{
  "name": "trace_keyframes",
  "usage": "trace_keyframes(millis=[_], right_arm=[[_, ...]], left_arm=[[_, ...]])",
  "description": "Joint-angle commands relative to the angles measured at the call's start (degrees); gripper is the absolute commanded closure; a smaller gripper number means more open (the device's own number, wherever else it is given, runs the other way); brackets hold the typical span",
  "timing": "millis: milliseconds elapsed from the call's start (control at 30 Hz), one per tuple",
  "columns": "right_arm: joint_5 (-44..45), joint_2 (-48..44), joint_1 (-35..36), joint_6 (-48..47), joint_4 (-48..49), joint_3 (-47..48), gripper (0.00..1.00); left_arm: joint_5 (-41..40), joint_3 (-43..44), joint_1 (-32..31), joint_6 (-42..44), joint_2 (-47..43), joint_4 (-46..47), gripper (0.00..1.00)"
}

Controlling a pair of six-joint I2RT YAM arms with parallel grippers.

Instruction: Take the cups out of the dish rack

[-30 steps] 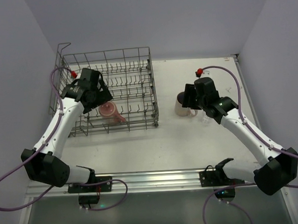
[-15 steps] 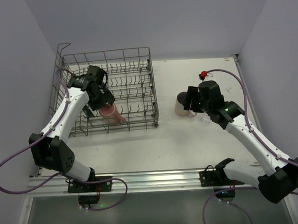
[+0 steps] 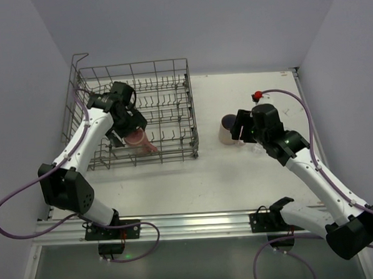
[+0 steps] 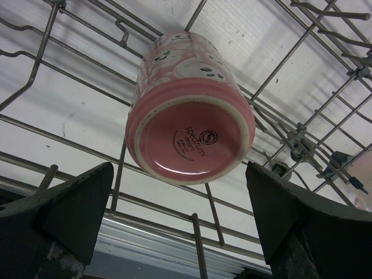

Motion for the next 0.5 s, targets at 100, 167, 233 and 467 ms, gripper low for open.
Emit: trace_keyframes(millis=[100,167,233,467], right_arm=[[-0.33,-1.59,0.18,0.23,1.00,-1.20,0.36],[-0.15,-1.76,0.18,0.23,0.91,-1.38,0.36],[-0.15,-1.94,0.18,0.23,1.17,-1.64,0.36],[-0.06,-2.20,0.18,0.14,1.79,-2.43,0.36]], left_arm=[[-0.04,2.24,-0.82,-2.62,2.28,0.26,0.00],[-0.21,2.68,-0.91,-2.80,2.80,0.00,0.00],[-0.83,3.12,-0.91,-3.06,3.42,-0.26,0.00],[-1.97,2.94,-0.91,-3.32,5.00,-0.09,0.00]])
